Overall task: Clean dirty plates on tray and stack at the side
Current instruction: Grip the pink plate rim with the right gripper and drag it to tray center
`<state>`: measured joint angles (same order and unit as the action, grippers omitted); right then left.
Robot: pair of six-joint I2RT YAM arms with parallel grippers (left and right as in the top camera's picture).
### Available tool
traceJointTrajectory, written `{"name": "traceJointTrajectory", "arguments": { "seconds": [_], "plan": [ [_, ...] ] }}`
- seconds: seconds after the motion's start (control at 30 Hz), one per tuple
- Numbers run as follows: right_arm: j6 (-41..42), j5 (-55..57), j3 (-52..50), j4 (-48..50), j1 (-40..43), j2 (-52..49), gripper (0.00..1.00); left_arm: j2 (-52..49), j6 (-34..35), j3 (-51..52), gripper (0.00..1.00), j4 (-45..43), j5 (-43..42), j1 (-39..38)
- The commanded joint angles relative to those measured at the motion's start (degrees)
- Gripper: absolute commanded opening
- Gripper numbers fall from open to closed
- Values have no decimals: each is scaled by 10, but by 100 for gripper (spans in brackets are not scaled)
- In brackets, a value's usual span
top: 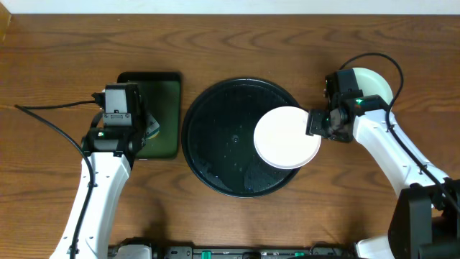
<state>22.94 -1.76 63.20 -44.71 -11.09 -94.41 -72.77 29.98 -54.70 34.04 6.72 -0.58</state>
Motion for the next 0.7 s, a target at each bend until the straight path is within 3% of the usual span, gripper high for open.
{"name": "traceJointTrajectory", "arguments": {
  "seconds": [0.0, 0.27, 0.37, 0.53, 0.67],
  "plan": [
    [-3, -14, -2, 5, -9, -28, 60, -3, -4, 5, 8, -2, 3, 2],
    [-3, -10, -2, 12, -39, -88, 54, -3, -4, 5, 8, -2, 3, 2],
    [-3, 2, -2, 11, -43, -95, 38, -3, -4, 5, 8, -2, 3, 2],
    [-3, 5, 17, -5, -43, -94, 1, -3, -4, 5, 8, -2, 3, 2],
    [-3, 4, 56, -41, -43, -94, 1, -3, -4, 5, 8, -2, 3, 2]
  ]
}}
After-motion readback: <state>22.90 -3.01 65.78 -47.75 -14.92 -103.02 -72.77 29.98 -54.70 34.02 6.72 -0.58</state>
